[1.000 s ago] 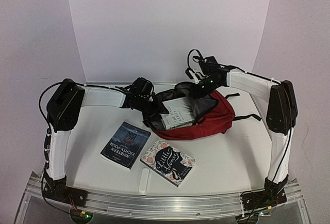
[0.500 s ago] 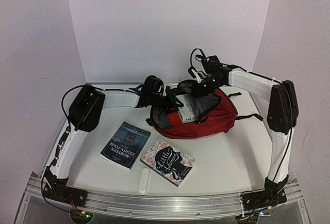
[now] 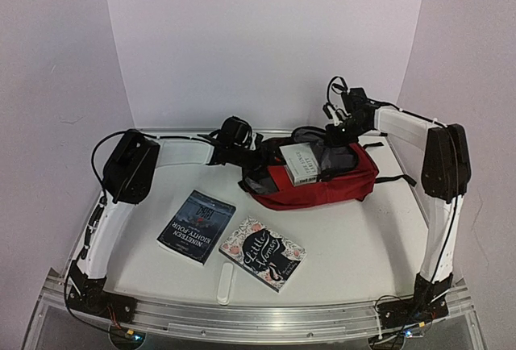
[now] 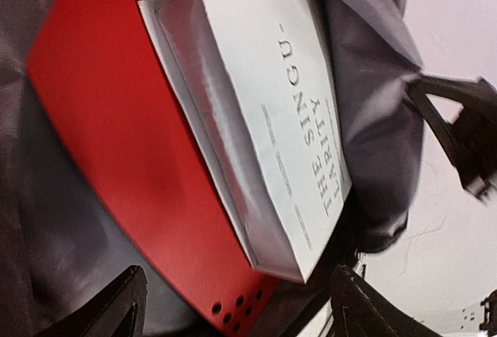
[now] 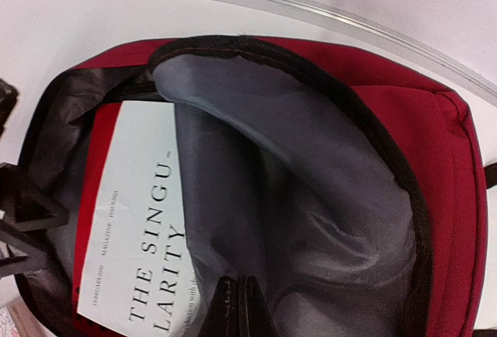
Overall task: Pack the student bag
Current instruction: Place the book in the student bag, then pick up the book from the center of the board.
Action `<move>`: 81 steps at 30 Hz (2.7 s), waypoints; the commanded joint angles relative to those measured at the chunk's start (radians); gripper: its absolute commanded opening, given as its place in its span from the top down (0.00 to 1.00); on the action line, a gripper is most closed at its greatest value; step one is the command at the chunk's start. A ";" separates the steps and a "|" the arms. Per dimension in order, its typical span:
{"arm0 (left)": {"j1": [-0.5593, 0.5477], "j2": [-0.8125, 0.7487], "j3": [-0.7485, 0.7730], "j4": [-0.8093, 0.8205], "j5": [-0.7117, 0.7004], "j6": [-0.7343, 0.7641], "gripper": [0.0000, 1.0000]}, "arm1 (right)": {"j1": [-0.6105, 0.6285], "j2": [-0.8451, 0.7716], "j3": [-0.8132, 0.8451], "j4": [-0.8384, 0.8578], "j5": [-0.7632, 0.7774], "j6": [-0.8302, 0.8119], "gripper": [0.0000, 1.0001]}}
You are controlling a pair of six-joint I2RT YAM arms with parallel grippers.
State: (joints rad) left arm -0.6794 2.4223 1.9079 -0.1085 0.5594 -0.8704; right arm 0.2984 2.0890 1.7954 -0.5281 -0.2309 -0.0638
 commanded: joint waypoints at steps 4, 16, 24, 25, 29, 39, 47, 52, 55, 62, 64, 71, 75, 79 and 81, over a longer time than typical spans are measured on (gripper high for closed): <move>0.005 -0.293 -0.224 -0.063 -0.052 0.143 0.07 | -0.023 -0.004 0.029 0.007 -0.092 -0.012 0.89; -0.029 -0.619 -0.648 -0.158 -0.142 0.237 0.00 | 0.015 -0.250 -0.139 -0.105 -0.333 -0.054 0.22; -0.039 -0.727 -0.822 -0.145 -0.172 0.189 0.00 | 0.121 -0.386 -0.318 -0.128 -0.354 -0.088 0.17; -0.039 -0.753 -0.840 -0.146 -0.197 0.171 0.00 | 0.144 -0.392 -0.335 -0.128 -0.352 -0.091 0.17; -0.036 -0.849 -0.935 -0.164 -0.312 0.086 0.00 | 0.227 -0.365 -0.341 -0.127 -0.344 -0.098 0.17; -0.047 -1.152 -1.337 0.060 -0.488 -0.321 0.00 | 0.421 -0.066 -0.044 -0.089 -0.334 -0.053 0.20; -0.107 -1.316 -1.439 -0.051 -0.648 -0.509 0.01 | 0.509 0.181 0.219 -0.083 -0.295 -0.012 0.20; -0.127 -1.316 -1.466 -0.060 -0.648 -0.578 0.01 | 0.535 0.290 0.319 -0.075 -0.247 0.006 0.20; -0.130 -1.283 -1.469 -0.062 -0.643 -0.617 0.01 | 0.539 0.344 0.379 -0.072 -0.215 0.013 0.19; -0.144 -1.173 -1.517 0.071 -0.644 -0.716 0.00 | 0.550 0.455 0.468 -0.056 -0.141 0.005 0.16; -0.146 -1.147 -1.522 0.101 -0.649 -0.722 0.01 | 0.552 0.484 0.480 -0.051 -0.164 -0.003 0.16; -0.146 -1.145 -1.535 0.127 -0.657 -0.756 0.03 | 0.554 0.529 0.475 -0.045 -0.199 -0.020 0.17; -0.151 -1.195 -1.552 0.063 -0.676 -0.797 0.02 | 0.555 0.512 0.435 -0.044 -0.263 -0.017 0.25; -0.212 -1.306 -1.536 -0.130 -0.754 -0.853 0.01 | 0.559 0.482 0.392 -0.038 -0.273 -0.019 0.27; -0.237 -1.350 -1.534 -0.199 -0.776 -0.892 0.01 | 0.558 0.477 0.388 -0.038 -0.270 -0.022 0.28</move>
State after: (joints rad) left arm -0.8679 1.1482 0.3937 -0.0382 -0.1392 -1.6736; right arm 0.8486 2.5956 2.2196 -0.5393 -0.4786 -0.0811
